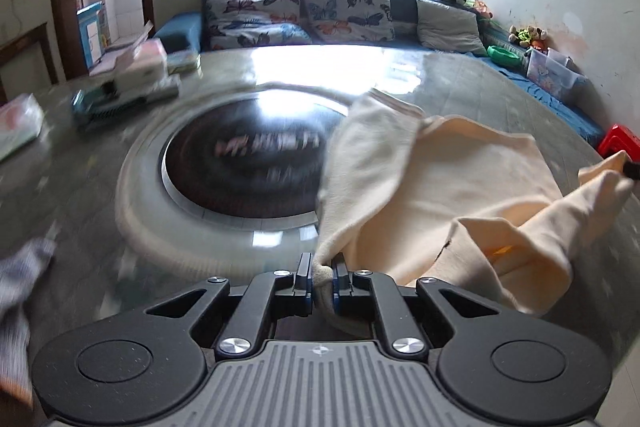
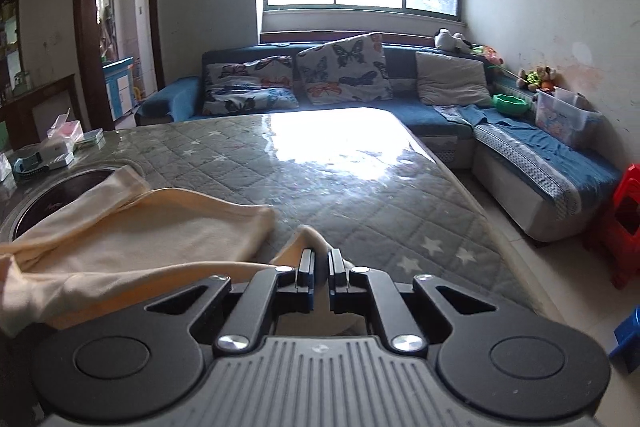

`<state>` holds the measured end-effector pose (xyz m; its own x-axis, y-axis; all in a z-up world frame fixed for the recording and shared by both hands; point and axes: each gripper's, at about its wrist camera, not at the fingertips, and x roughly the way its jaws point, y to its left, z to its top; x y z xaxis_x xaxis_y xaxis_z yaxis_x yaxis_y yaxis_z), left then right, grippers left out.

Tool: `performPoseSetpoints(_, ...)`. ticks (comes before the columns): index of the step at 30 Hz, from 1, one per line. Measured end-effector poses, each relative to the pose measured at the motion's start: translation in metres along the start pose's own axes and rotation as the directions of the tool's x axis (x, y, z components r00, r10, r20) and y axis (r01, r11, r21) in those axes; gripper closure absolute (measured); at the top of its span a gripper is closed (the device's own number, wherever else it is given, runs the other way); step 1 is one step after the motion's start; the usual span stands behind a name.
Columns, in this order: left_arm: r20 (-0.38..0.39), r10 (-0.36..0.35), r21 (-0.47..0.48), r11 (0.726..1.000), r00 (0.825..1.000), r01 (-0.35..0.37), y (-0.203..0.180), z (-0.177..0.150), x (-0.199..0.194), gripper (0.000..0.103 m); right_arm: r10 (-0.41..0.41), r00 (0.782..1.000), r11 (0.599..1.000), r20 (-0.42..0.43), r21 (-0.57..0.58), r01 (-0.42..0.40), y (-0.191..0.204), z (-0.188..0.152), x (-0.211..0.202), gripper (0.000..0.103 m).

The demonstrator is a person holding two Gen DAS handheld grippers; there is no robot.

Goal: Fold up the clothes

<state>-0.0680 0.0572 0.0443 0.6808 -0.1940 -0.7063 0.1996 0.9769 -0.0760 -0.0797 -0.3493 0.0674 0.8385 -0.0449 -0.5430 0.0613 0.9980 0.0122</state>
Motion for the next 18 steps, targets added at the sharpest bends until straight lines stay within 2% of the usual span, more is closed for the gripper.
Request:
performPoseSetpoints(3,-0.04,-0.01,0.008,1.0,0.999,0.01,0.001,-0.021,-0.011,0.093,-0.043,0.999,0.999,-0.026,0.016,0.044,-0.011,-0.012,-0.007,0.099)
performPoseSetpoints(5,-0.073,-0.017,0.021,1.0,0.997,0.019,0.001,-0.031,-0.016,0.09,-0.053,0.997,0.998,-0.062,0.038,0.056,-0.021,-0.021,-0.007,0.099)
performPoseSetpoints(8,-0.063,-0.011,0.035,0.999,0.998,0.013,0.003,-0.025,-0.023,0.086,-0.065,0.995,0.998,-0.078,0.008,0.066,-0.025,-0.027,-0.01,0.098)
performPoseSetpoints(9,-0.058,-0.009,0.04,0.999,0.998,0.011,0.003,-0.022,-0.026,0.08,-0.062,0.995,0.998,-0.075,0.0,0.063,-0.024,-0.027,-0.011,0.097)
performPoseSetpoints(10,-0.04,-0.002,0.054,0.999,0.999,0.004,0.001,-0.018,-0.027,0.068,-0.053,0.996,0.999,-0.07,-0.003,0.053,-0.023,-0.024,-0.011,0.096)
performPoseSetpoints(12,0.0,0.012,0.085,0.996,1.0,-0.012,-0.004,-0.009,-0.029,0.057,-0.036,0.998,0.999,-0.057,-0.015,0.035,-0.018,-0.019,-0.012,0.094)
performPoseSetpoints(14,0.034,0.016,0.116,0.993,0.999,-0.02,-0.009,0.001,-0.029,0.056,0.002,0.999,0.999,-0.043,-0.042,-0.004,-0.007,-0.009,-0.007,0.091)
performPoseSetpoints(16,0.054,0.007,0.143,0.99,0.999,-0.014,-0.017,0.012,-0.02,0.056,0.043,0.998,0.998,-0.048,-0.048,-0.045,0.001,-0.002,0.002,0.079)
performPoseSetpoints(18,0.064,0.006,0.176,0.984,0.998,-0.017,-0.025,0.023,-0.007,0.056,0.081,0.995,0.995,-0.06,-0.058,-0.085,0.012,0.004,0.014,0.076)
